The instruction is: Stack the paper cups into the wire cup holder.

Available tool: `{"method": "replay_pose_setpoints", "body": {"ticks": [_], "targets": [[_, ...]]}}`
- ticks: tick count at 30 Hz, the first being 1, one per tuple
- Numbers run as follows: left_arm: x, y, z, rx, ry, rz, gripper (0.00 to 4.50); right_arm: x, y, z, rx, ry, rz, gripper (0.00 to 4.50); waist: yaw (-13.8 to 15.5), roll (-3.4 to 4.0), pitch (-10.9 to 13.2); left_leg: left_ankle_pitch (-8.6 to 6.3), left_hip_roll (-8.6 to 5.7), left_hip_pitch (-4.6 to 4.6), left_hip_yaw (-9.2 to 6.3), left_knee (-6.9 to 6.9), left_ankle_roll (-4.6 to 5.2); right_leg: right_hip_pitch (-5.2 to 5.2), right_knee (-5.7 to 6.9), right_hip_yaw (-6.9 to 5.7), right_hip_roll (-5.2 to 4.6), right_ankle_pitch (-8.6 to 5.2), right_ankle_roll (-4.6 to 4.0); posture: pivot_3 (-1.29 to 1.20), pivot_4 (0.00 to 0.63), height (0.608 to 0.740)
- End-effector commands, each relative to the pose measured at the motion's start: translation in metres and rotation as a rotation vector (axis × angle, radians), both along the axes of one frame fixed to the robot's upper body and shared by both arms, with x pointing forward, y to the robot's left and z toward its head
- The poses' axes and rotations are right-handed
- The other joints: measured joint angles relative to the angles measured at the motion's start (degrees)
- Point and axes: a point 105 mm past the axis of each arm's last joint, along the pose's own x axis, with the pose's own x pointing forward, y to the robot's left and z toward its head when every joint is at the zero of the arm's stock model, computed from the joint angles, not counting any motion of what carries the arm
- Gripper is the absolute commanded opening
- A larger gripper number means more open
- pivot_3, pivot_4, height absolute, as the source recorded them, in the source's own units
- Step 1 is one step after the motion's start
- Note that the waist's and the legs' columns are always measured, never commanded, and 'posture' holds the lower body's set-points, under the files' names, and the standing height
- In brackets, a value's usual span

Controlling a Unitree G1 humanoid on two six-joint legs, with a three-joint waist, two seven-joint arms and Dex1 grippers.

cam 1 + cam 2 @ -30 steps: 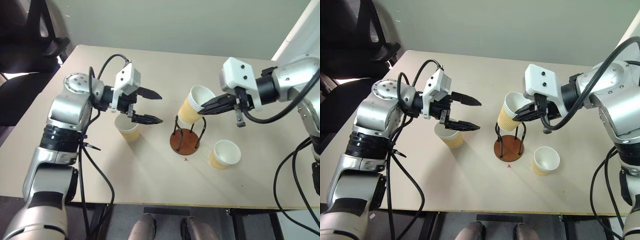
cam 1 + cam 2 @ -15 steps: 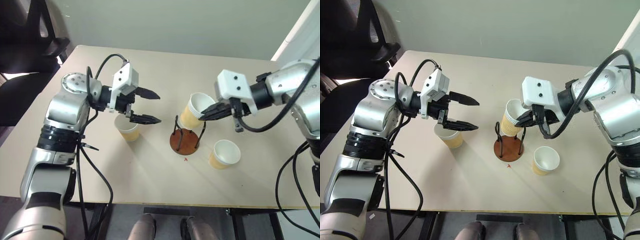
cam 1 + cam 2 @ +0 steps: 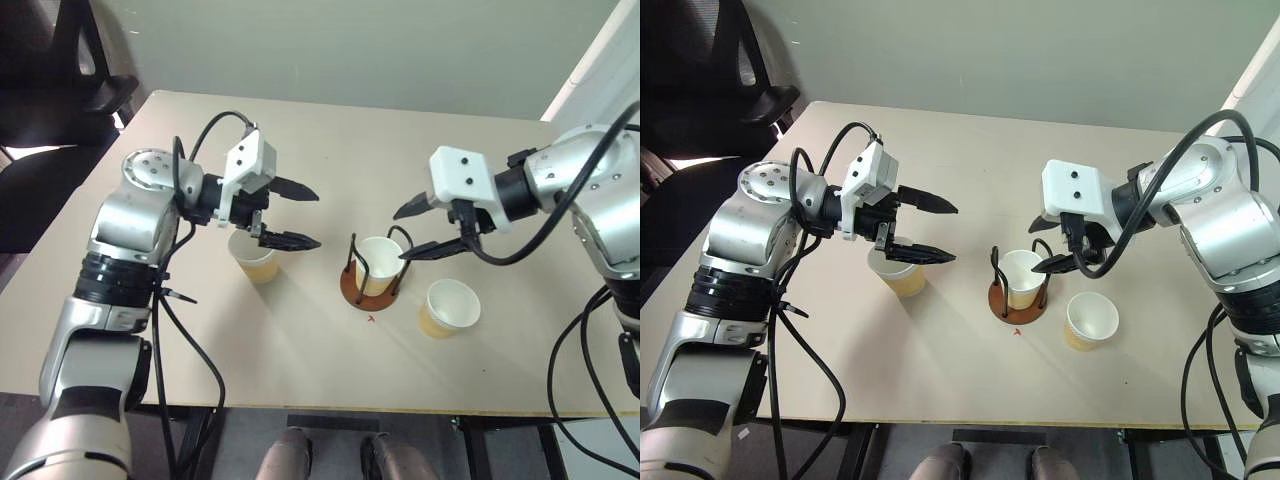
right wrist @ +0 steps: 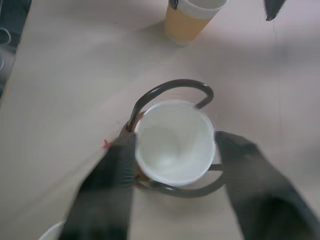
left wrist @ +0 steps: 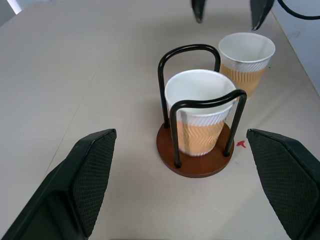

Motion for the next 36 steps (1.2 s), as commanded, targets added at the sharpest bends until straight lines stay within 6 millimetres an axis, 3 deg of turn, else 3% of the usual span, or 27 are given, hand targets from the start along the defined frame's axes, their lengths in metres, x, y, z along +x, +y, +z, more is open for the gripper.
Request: {"method": "replay_pose_setpoints", "body": {"ticks": [1,4,9,13,19,23,29,36], "targets": [[-0.002,0.004,0.011,0.011,-0.071,0.003,4.5,-0.006,0.0,0.046,0.189,-0.047,-0.036,3.05,-0.1,0.0,0.0,0.0,0.0,0.0,0.0,-0.01,0.0,0.0,0.0,0.0,0.0,0.0,0.0,0.0,0.15,0.74],[-0.001,0.008,0.009,0.061,-0.103,0.017,4.5,-0.005,-0.008,0.078,0.36,-0.053,-0.102,3.05,-0.1,0.01,0.0,0.02,0.0,-0.04,0.01,-0.03,-0.03,-0.1,0.03,0.02,0.0,0.0,0.0,0.0,0.15,0.74],[-0.007,0.01,0.0,0.192,-0.193,-0.003,4.5,-0.013,-0.022,0.097,0.489,-0.029,-0.162,3.05,0.0,-0.01,0.0,0.02,-0.01,-0.03,-0.01,-0.08,-0.03,-0.06,-0.1,0.01,0.0,0.0,0.0,0.0,0.15,0.74],[-0.013,0.015,-0.002,0.327,-0.293,-0.016,4.5,-0.019,-0.031,0.092,0.49,-0.003,-0.193,3.05,0.0,0.0,0.0,0.02,-0.01,-0.08,-0.01,-0.08,-0.03,-0.12,-0.06,-0.01,0.0,0.0,0.0,0.0,0.15,0.74],[-0.032,0.018,0.003,0.356,-0.271,-0.039,4.5,-0.021,-0.038,0.089,0.485,0.031,-0.209,3.05,-0.2,0.0,0.0,0.02,-0.01,-0.06,0.01,-0.05,-0.03,-0.12,0.03,0.02,0.0,0.0,0.0,0.0,0.15,0.74],[-0.044,0.034,-0.008,0.436,-0.237,-0.002,4.5,-0.022,-0.04,0.088,0.495,0.057,-0.195,3.05,-0.3,0.01,0.0,0.02,-0.01,-0.05,0.01,-0.05,-0.03,-0.12,0.06,0.02,0.0,0.0,0.0,0.0,0.15,0.74],[-0.046,0.05,-0.016,0.503,-0.205,0.095,4.5,-0.033,-0.032,0.092,0.533,0.039,-0.064,3.05,-0.3,0.01,0.0,0.03,0.0,-0.04,0.0,-0.04,-0.04,-0.12,0.1,0.0,0.01,0.01,-0.01,0.0,0.15,0.74],[-0.043,0.055,-0.019,0.592,-0.19,0.187,4.5,-0.051,-0.029,0.07,0.45,0.163,0.053,3.05,-0.3,0.01,0.0,0.03,-0.01,-0.03,-0.01,-0.04,-0.04,-0.07,0.06,-0.02,0.0,0.03,-0.06,0.0,0.15,0.74]]}}
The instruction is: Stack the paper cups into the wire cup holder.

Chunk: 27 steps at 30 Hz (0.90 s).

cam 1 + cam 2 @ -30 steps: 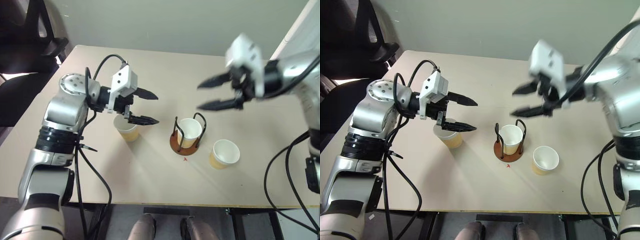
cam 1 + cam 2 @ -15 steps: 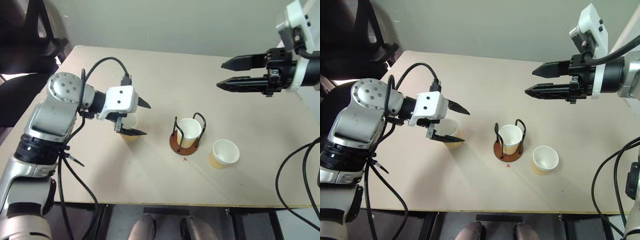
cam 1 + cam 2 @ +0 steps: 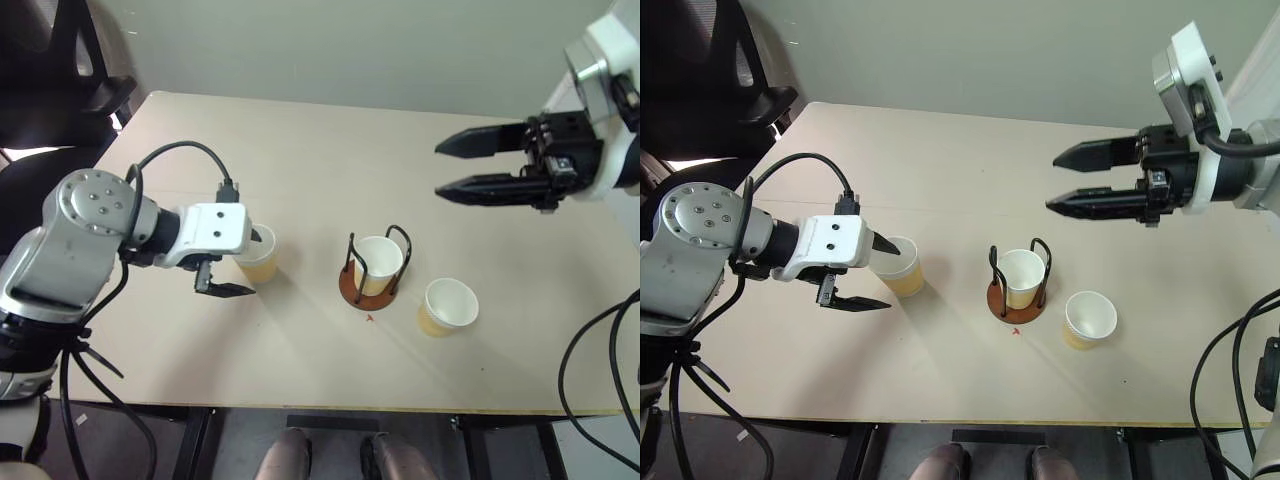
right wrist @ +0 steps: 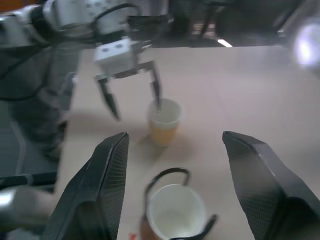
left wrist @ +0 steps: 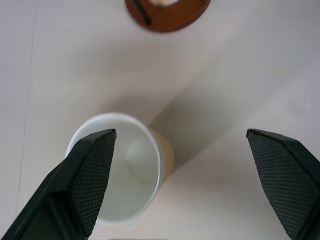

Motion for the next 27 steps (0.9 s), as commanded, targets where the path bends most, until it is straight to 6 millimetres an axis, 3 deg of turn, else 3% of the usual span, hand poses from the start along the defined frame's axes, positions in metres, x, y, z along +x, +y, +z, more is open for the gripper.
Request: {"method": "replay_pose_setpoints", "body": {"ticks": [1,14,27], "targets": [[0.0,-0.001,0.009,0.041,-0.041,0.018,4.5,-0.015,0.001,0.002,-0.033,-0.015,0.069,3.05,0.0,0.0,0.0,0.0,0.0,0.0,0.0,0.0,0.0,0.0,0.01,0.0,0.0,0.0,-0.01,0.0,0.15,0.74],[0.011,0.024,-0.007,0.134,-0.008,0.129,4.5,-0.011,-0.005,-0.004,-0.054,0.037,0.055,3.05,-0.4,0.0,0.0,0.02,0.02,0.02,0.0,-0.02,-0.03,-0.01,0.02,0.0,0.0,0.05,-0.08,0.0,0.15,0.74],[0.023,0.017,-0.03,0.122,0.002,0.107,4.5,-0.009,-0.004,-0.005,-0.05,0.027,0.048,3.05,-0.4,0.0,0.0,0.02,0.02,0.03,-0.01,0.01,-0.03,-0.01,0.06,-0.01,0.0,0.06,-0.11,0.0,0.15,0.74]]}}
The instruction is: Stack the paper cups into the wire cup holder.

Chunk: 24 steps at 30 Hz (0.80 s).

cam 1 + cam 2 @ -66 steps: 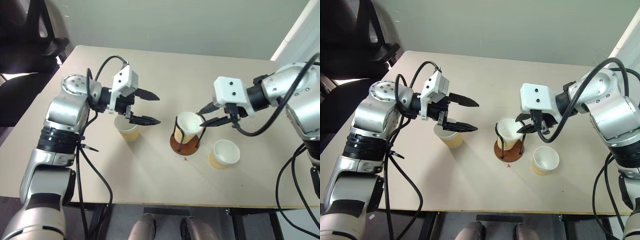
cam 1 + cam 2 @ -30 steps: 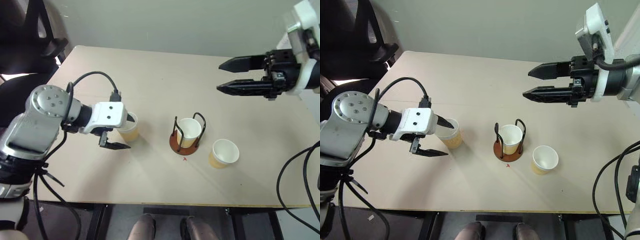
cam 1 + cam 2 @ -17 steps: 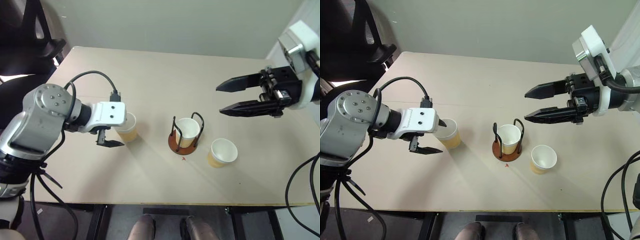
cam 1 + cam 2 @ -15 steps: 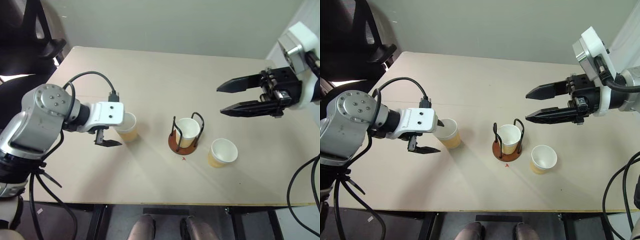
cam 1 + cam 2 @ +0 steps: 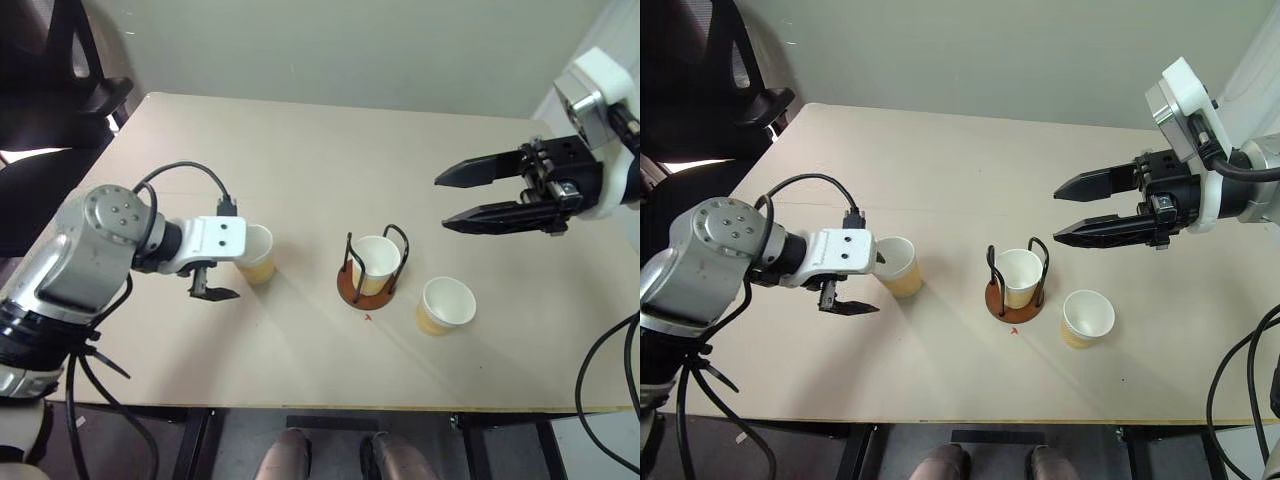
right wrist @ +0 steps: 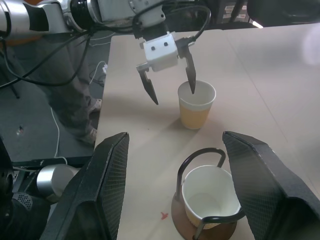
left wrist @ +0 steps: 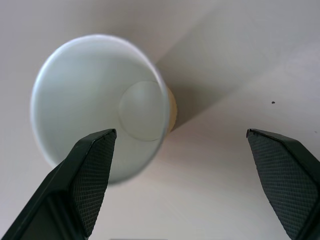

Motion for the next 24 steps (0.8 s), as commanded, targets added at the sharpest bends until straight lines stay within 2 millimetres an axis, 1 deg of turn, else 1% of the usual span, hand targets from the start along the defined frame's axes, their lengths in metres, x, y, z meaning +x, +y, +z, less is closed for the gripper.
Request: {"method": "replay_pose_setpoints", "body": {"ticks": [1,3,4,5,9,10,15,16,20,24], "targets": [[0.009,-0.007,0.002,-0.015,-0.04,-0.01,4.5,-0.004,-0.001,0.007,0.002,-0.043,-0.002,3.05,0.0,0.0,0.0,0.0,0.0,0.0,0.0,0.0,0.0,-0.01,0.01,0.0,0.0,0.0,0.0,0.0,0.15,0.74],[0.016,-0.013,0.0,-0.03,-0.049,-0.014,4.5,-0.005,-0.001,0.006,0.002,-0.042,-0.006,3.05,0.2,0.0,0.0,0.01,0.0,0.0,0.0,0.01,-0.01,0.0,0.03,-0.01,0.0,0.0,0.0,0.0,0.15,0.74],[0.018,-0.014,0.0,-0.032,-0.051,-0.019,4.13,-0.005,-0.001,0.005,0.001,-0.042,-0.006,3.08,0.2,0.0,0.0,0.01,0.0,-0.01,-0.01,0.03,-0.01,0.0,0.04,-0.02,0.0,0.0,-0.01,0.0,0.15,0.74],[0.022,-0.016,0.001,-0.044,-0.066,-0.026,3.94,-0.005,-0.001,0.005,0.0,-0.042,-0.008,3.08,0.1,0.0,0.0,0.01,0.0,-0.01,-0.01,0.04,-0.01,0.0,0.03,-0.02,0.0,0.01,-0.01,0.0,0.15,0.74],[0.028,-0.023,-0.001,-0.069,-0.067,-0.066,2.55,-0.005,-0.002,0.002,-0.002,-0.041,-0.012,3.08,0.1,0.0,0.0,0.02,0.0,-0.01,-0.01,0.02,-0.02,-0.02,0.04,-0.02,0.0,0.01,-0.01,0.0,0.15,0.74],[0.029,-0.026,0.001,-0.086,-0.061,-0.081,2.12,-0.005,-0.002,0.002,-0.002,-0.039,-0.014,3.08,0.1,0.0,0.0,0.02,0.0,0.0,-0.01,0.01,-0.02,-0.01,0.04,-0.02,0.0,0.01,-0.01,0.0,0.15,0.74],[0.034,-0.037,0.02,-0.119,-0.084,-0.149,0.27,-0.005,-0.005,-0.002,-0.009,-0.025,-0.028,3.08,0.3,-0.01,0.0,0.02,0.0,-0.03,0.0,0.04,-0.02,-0.01,0.02,-0.02,0.0,0.01,-0.01,0.0,0.15,0.74],[0.035,-0.039,0.025,-0.126,-0.087,-0.163,0.05,-0.005,-0.006,-0.003,-0.011,-0.022,-0.03,3.08,0.4,-0.01,0.0,0.02,0.0,-0.03,-0.01,0.04,-0.02,0.0,0.02,-0.02,0.0,0.01,0.0,0.0,0.15,0.74],[0.035,-0.052,0.051,-0.169,-0.099,-0.238,0.05,-0.006,-0.011,-0.003,-0.016,-0.012,-0.041,3.08,0.5,-0.01,0.0,0.02,-0.01,-0.03,0.0,0.07,-0.02,0.01,0.02,-0.01,0.0,0.02,0.02,0.0,0.15,0.74],[0.032,-0.07,0.078,-0.216,-0.102,-0.32,0.05,-0.004,-0.014,0.005,-0.02,-0.046,-0.061,3.08,0.5,-0.01,0.0,0.01,-0.01,-0.06,-0.01,0.07,-0.02,0.01,0.0,-0.01,0.0,0.03,0.03,0.0,0.15,0.74]]}}
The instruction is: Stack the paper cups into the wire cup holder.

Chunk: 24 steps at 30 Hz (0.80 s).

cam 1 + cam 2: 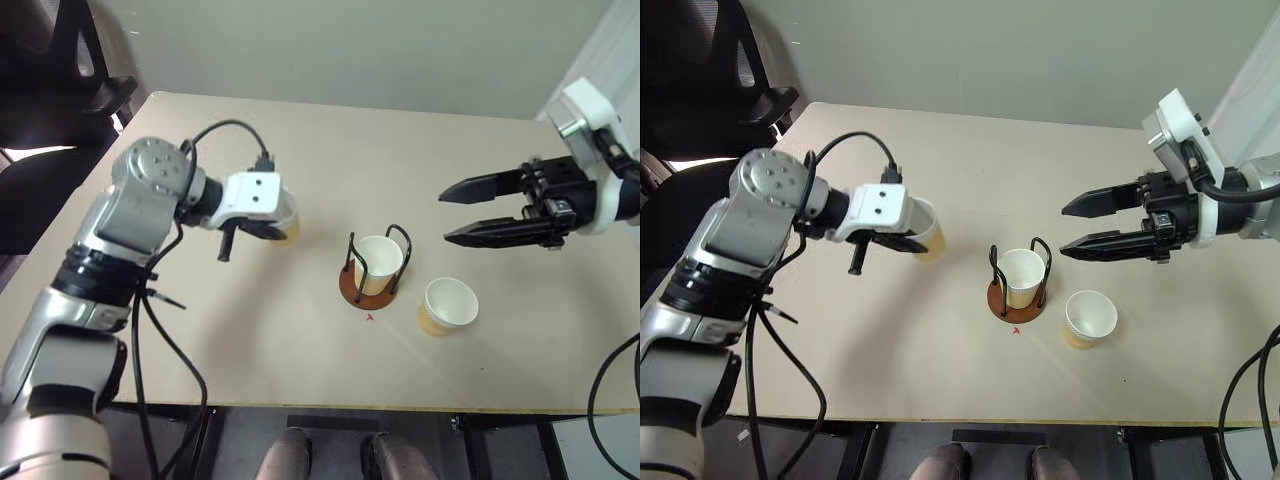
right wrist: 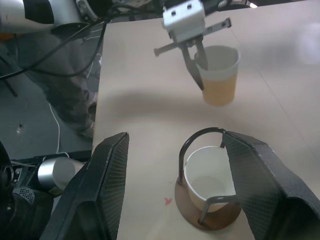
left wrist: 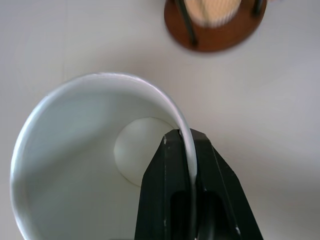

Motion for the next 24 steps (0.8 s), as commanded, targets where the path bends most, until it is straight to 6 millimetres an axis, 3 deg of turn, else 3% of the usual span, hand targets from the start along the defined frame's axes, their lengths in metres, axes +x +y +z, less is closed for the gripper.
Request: {"method": "replay_pose_setpoints", "body": {"ticks": [1,9,13,17,24], "targets": [[-0.005,-0.014,0.032,-0.056,-0.034,-0.082,0.05,-0.005,-0.005,0.021,0.002,-0.103,-0.013,3.08,0.0,0.0,0.0,-0.01,0.0,0.0,0.01,0.0,0.01,0.0,0.0,0.01,0.0,0.0,0.0,0.0,0.15,0.74],[-0.022,-0.072,0.081,-0.141,-0.011,-0.331,0.05,-0.011,0.0,0.048,0.05,-0.18,0.007,3.08,0.2,0.0,0.0,-0.03,0.0,-0.29,-0.01,0.12,0.06,-0.2,-0.05,0.0,0.0,0.05,0.09,0.0,0.15,0.74],[-0.032,-0.089,0.093,-0.162,0.022,-0.413,0.05,-0.016,0.001,0.052,0.063,-0.183,0.003,3.08,0.1,0.0,0.0,-0.13,-0.01,-0.49,0.02,0.29,0.22,-0.27,-0.18,0.02,-0.01,0.06,0.14,0.0,0.15,0.74],[-0.042,-0.103,0.094,-0.165,0.068,-0.492,0.05,-0.02,0.0,0.053,0.078,-0.188,-0.02,3.08,0.1,0.02,0.0,-0.13,0.02,-0.66,0.02,0.37,0.23,-0.46,-0.09,0.02,-0.03,0.06,0.16,0.0,0.15,0.74],[-0.045,-0.116,0.075,-0.117,0.123,-0.559,0.05,-0.025,-0.008,0.058,0.104,-0.212,-0.095,3.08,0.5,0.03,0.0,-0.14,-0.02,-0.82,0.03,0.65,0.24,-0.49,-0.08,0.01,-0.04,0.11,0.3,0.0,0.15,0.74]]}}
